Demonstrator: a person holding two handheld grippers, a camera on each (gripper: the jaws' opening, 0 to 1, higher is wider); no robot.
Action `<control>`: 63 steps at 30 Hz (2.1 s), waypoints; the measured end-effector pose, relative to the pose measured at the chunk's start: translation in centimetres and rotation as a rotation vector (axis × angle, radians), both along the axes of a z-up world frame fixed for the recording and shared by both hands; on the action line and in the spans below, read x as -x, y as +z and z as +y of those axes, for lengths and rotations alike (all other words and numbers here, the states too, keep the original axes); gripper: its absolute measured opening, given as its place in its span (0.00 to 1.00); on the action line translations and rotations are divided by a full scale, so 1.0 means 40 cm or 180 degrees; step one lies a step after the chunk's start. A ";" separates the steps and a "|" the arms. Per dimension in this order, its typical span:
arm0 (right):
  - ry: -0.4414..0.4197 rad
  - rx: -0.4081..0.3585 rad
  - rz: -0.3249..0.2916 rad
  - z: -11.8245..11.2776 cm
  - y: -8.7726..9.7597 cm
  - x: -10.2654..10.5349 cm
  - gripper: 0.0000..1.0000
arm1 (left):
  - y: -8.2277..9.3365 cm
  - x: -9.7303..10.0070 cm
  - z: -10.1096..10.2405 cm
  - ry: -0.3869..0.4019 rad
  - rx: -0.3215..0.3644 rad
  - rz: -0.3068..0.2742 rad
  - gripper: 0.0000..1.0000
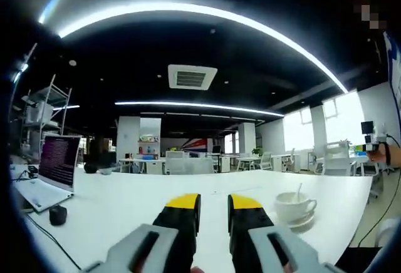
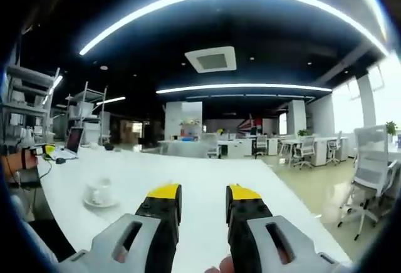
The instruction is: Tidy tabletop coffee trays, cups and spoons，present forward
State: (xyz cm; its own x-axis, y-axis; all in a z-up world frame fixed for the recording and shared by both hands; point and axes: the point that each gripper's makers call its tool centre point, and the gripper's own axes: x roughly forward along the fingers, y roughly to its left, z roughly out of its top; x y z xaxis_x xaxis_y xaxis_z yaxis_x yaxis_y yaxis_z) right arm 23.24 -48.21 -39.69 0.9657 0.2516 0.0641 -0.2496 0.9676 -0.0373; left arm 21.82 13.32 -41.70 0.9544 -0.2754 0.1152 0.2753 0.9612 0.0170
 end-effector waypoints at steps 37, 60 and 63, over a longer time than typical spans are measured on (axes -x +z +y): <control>0.0587 -0.0190 0.0798 0.194 -0.152 -0.112 0.30 | -0.113 -0.031 -0.009 -0.0229 0.0680 0.1145 0.19; 0.1257 -0.0282 0.1519 0.452 -0.184 -0.191 0.28 | -0.149 -0.121 -0.159 -0.0704 0.1167 0.1802 0.20; 0.1311 -0.0361 0.1691 0.476 -0.194 -0.192 0.26 | -0.154 -0.133 -0.179 -0.0734 0.1258 0.1910 0.20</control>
